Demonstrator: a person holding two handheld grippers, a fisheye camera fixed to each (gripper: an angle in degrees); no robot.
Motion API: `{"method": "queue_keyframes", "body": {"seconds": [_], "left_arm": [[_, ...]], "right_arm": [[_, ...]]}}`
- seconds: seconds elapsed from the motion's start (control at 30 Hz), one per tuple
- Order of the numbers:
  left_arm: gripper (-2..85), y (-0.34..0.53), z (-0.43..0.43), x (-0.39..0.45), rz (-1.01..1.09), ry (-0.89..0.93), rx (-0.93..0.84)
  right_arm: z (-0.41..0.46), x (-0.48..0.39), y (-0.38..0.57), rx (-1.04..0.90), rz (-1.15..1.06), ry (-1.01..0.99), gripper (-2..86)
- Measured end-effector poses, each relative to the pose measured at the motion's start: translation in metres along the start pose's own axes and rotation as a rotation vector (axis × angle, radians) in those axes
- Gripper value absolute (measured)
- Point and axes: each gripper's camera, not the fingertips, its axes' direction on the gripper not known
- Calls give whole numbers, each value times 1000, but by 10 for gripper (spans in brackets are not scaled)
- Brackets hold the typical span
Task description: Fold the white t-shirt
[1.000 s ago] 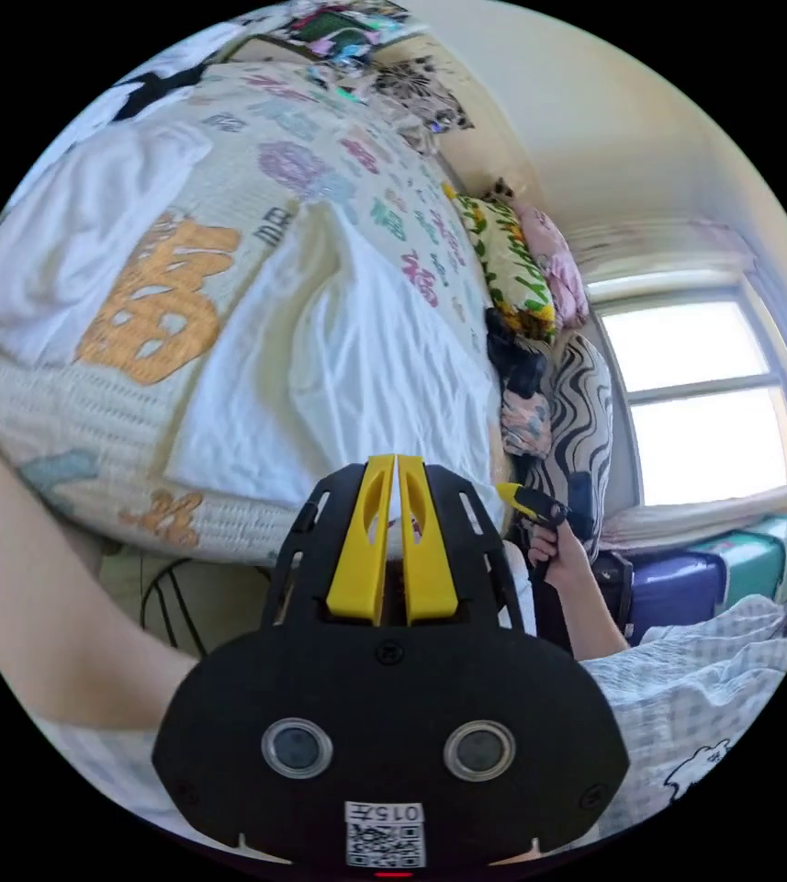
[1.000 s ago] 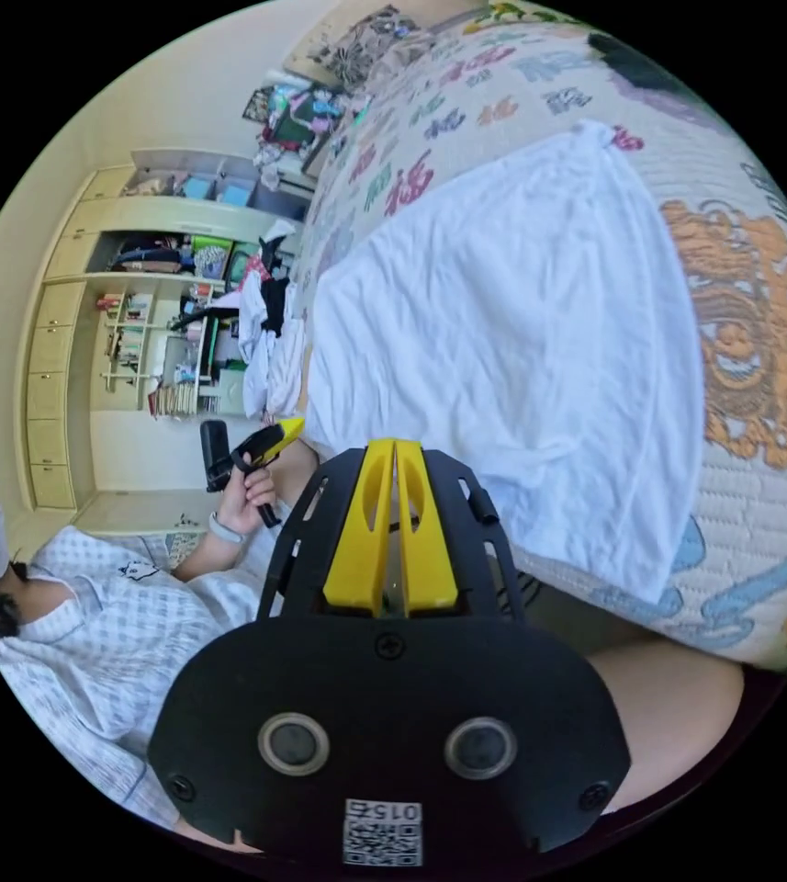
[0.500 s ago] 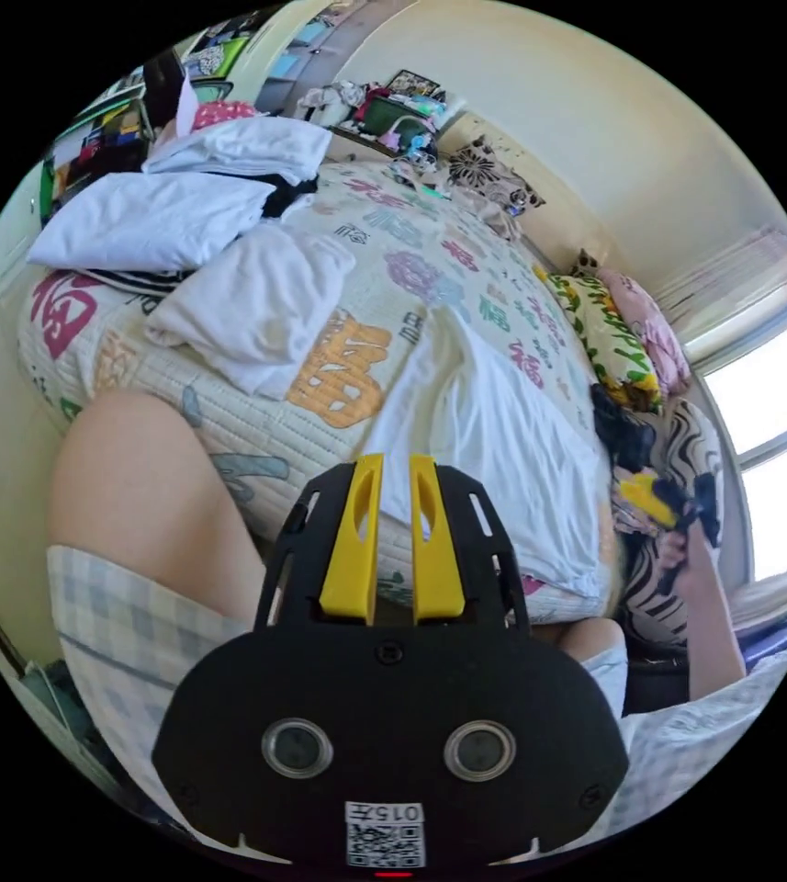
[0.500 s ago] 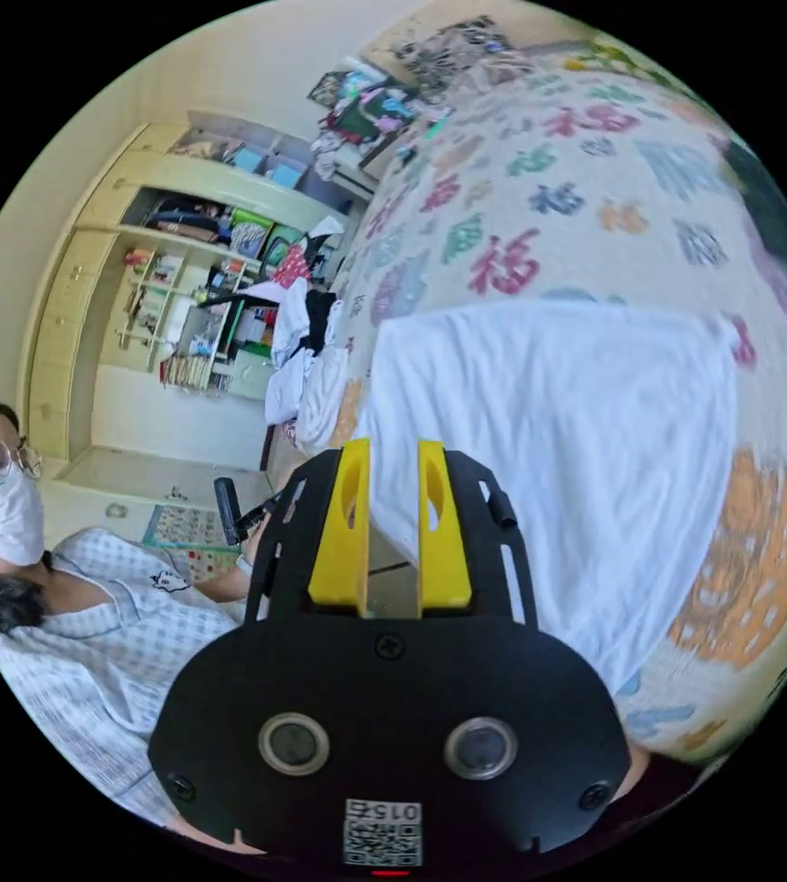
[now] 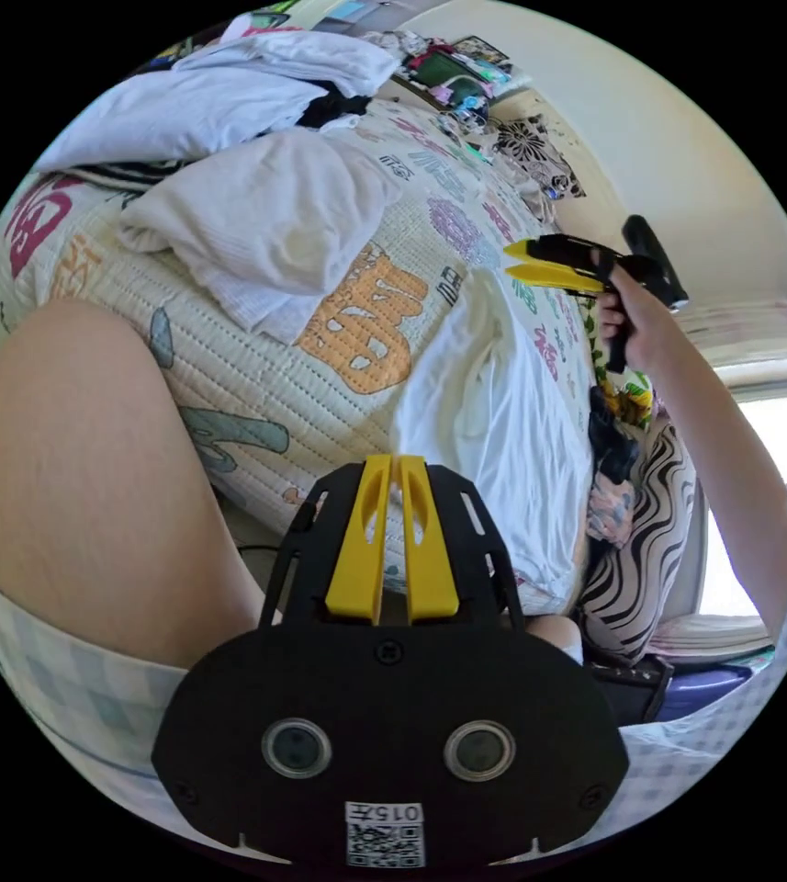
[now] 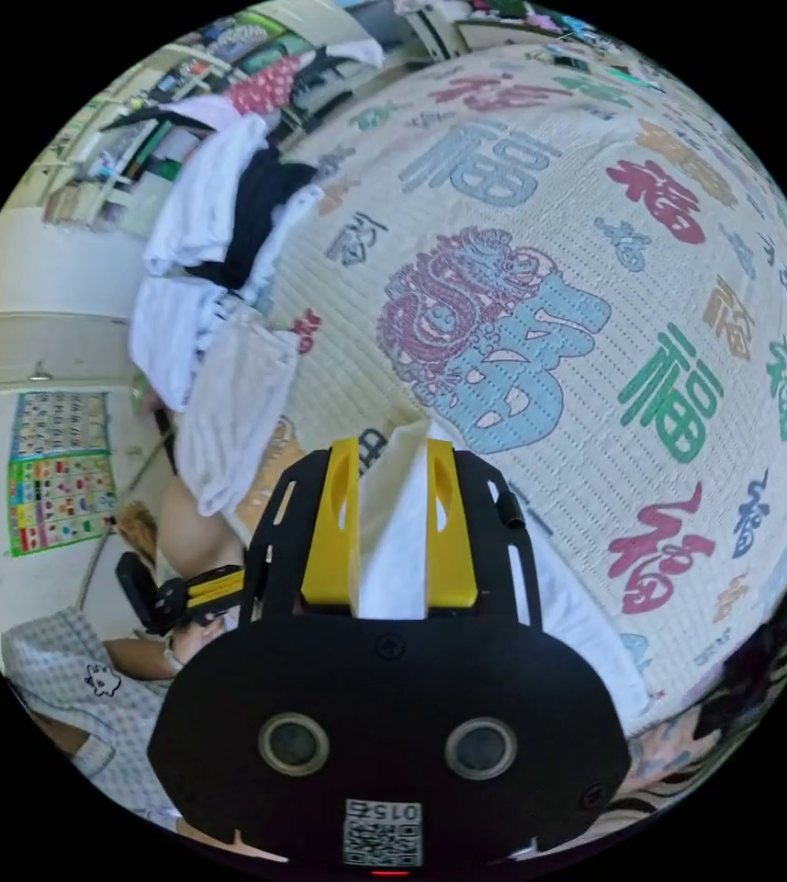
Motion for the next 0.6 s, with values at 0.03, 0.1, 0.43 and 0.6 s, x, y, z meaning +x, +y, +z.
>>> {"method": "queue_keyframes", "body": {"seconds": [0.03, 0.1, 0.43, 0.6], "left_arm": [[-3, 1, -1, 1, 4, 13, 0], [-3, 4, -2, 4, 19, 24, 6], [-5, 21, -11, 24, 39, 237, 28], [-5, 38, -17, 77, 253, 238, 43]], "right_arm": [[6, -1, -9, -38, 3, 37, 104], [25, -2, -33, -165, 7, 136, 62], [-14, -2, -42, -120, -62, 215, -5], [-89, 30, 0, 66, -39, 32, -7]]}}
